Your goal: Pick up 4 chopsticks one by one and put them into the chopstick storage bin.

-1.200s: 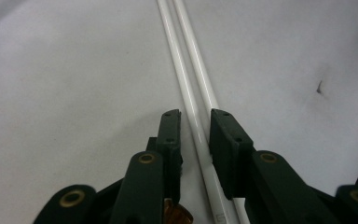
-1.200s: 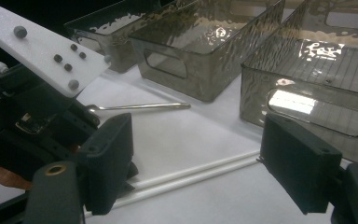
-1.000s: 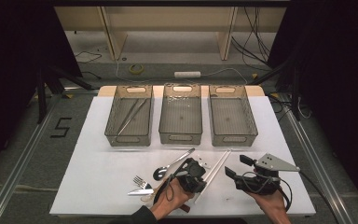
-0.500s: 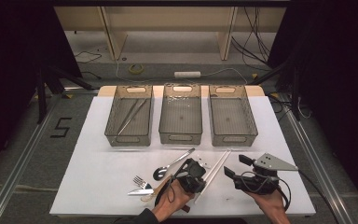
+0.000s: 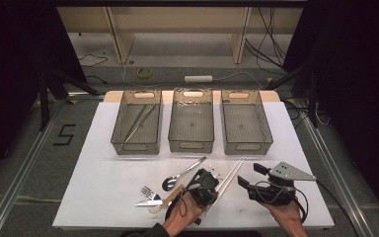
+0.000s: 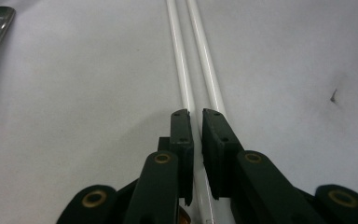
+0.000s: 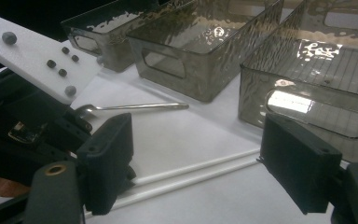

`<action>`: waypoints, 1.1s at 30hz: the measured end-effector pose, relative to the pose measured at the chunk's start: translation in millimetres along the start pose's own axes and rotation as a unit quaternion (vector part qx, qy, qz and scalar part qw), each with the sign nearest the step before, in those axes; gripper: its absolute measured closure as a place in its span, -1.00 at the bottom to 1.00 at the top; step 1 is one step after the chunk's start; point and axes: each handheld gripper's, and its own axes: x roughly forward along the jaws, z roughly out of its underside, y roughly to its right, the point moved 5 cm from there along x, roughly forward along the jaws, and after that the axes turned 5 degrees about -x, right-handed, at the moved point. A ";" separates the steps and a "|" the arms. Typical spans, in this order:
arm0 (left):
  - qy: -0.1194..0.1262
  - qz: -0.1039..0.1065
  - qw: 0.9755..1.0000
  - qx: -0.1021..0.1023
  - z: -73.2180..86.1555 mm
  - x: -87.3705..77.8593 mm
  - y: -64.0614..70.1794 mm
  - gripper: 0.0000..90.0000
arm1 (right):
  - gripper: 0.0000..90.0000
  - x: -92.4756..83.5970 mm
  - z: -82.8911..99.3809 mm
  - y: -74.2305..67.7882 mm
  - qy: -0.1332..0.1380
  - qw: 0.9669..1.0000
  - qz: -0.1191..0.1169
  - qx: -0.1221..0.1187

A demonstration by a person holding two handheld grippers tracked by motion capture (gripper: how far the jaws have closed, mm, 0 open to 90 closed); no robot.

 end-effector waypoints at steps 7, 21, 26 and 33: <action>0.003 0.012 1.000 -0.023 0.4 -0.4 -3.0 0.85 | -0.41 -0.1 0.1 0.2 -0.001 1.000 0.000 0.000; 0.006 0.016 0.999 -0.035 -2.4 -2.2 -5.6 0.85 | -0.41 0.5 -0.1 -0.5 -0.001 1.000 -0.003 0.000; 0.015 0.015 0.999 -0.034 -8.1 -8.6 -7.1 0.85 | -0.41 0.5 -0.3 -0.3 0.001 1.000 -0.003 0.000; 0.013 0.006 1.000 -0.016 -12.5 -13.5 -8.5 0.86 | -0.41 0.6 -0.3 -0.5 0.000 1.000 -0.004 0.001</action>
